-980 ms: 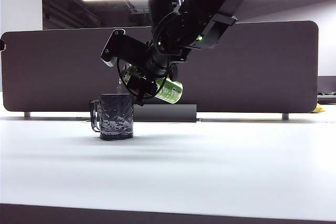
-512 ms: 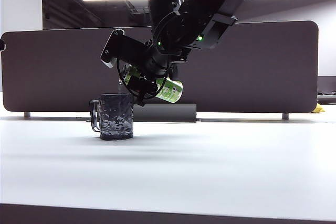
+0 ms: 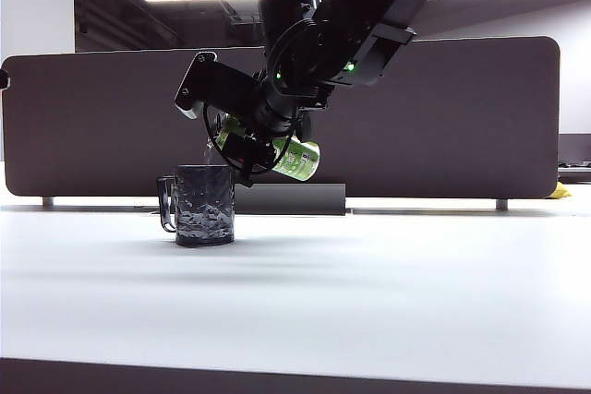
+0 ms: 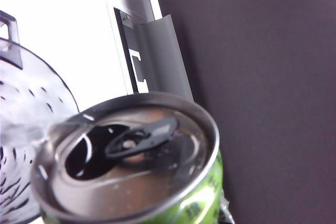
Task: Pick up the metal can, pour some water into the cup, then place the can back on the table.
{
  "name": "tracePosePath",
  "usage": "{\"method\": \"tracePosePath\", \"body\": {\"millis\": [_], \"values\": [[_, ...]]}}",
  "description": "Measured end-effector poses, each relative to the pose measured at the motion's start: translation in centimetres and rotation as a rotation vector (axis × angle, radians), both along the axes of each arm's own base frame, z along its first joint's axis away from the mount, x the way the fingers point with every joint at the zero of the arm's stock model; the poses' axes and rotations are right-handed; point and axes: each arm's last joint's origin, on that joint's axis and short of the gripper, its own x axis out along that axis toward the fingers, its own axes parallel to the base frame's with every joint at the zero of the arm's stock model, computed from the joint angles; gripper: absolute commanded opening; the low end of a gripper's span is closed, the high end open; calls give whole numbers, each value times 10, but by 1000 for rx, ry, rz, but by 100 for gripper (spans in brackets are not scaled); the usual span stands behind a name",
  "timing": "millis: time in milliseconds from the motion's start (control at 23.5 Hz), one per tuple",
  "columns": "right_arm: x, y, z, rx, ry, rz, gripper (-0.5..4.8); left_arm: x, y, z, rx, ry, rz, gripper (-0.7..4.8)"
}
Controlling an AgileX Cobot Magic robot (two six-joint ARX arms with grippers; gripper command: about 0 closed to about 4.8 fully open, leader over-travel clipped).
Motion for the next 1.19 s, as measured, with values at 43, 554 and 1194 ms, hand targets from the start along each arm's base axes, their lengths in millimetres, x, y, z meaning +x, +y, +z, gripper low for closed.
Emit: {"method": "tracePosePath", "body": {"millis": [43, 554, 1194], "values": [[0, 0, 0, 1, 1, -5, 251, 0, 0, 0, 0, 0, 0, -5], [1, 0, 1, 114, 41, -32, 251, 0, 0, 0, 0, 0, 0, -5], [0, -12, 32, 340, 81, -81, 251, 0, 0, 0, 0, 0, 0, -5]]}}
